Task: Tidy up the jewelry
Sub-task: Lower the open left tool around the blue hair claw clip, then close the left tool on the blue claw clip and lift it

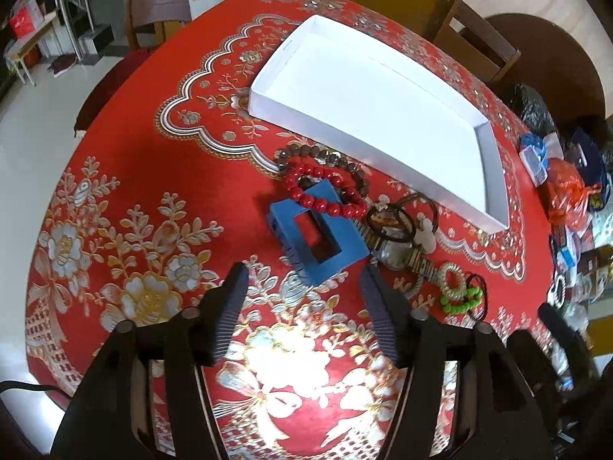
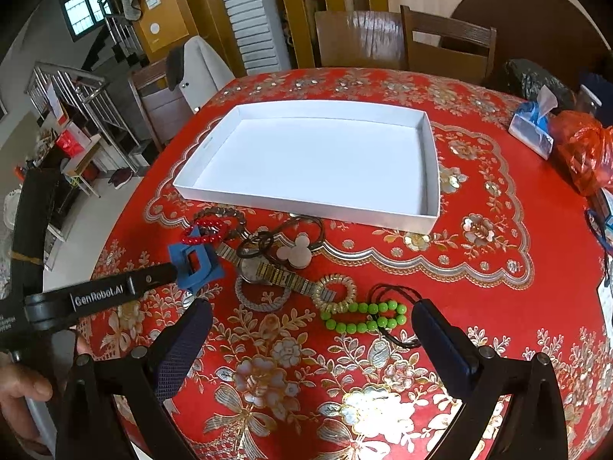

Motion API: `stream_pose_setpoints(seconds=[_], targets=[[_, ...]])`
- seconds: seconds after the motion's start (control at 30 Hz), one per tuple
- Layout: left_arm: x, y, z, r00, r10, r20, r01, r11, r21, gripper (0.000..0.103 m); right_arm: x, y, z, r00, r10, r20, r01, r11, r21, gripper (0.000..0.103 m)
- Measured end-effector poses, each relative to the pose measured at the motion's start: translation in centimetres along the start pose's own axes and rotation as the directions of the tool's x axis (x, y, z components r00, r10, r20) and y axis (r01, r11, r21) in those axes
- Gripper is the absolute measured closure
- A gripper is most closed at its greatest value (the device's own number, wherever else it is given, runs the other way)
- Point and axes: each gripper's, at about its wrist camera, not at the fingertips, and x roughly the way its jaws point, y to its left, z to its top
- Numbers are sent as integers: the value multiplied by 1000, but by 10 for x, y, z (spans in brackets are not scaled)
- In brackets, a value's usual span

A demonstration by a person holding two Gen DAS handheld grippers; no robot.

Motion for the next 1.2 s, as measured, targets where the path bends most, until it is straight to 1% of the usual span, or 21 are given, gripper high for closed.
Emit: stream_pose_setpoints(seconds=[0.1,0.2,0.4,0.57,0.7,0.9,1.2], targets=[[3,-7,4,1000,-11,-1,11,1000,-4,41,2,-5,-1,1000,6,-8,-6,1000,11,0],[8,-13,10,1000,2,-7,-2,1000,-7,40,3,-8,1,1000,12,-11,-12,1000,17,0],[26,-23,18,998,59,-23,-58,998,7,40,7,-9,4,1000,18,-19,-18,1000,8,0],[44,-26,23,993,106,-55,-105,994,17,40,13,-4,7,999,29,-35,-30,999,-18,0],[48,-20,25,993,84,-80,-85,996,2,40,18,-1,11,998,42,-45,-44,999,-28,0],[44,-12,26,991,102,-83,-100,995,28,40,25,5,15,997,48,-55,-50,998,-41,0],[39,4,25,989,104,-101,-104,995,4,40,33,12,19,996,56,-67,-59,997,-48,0]])
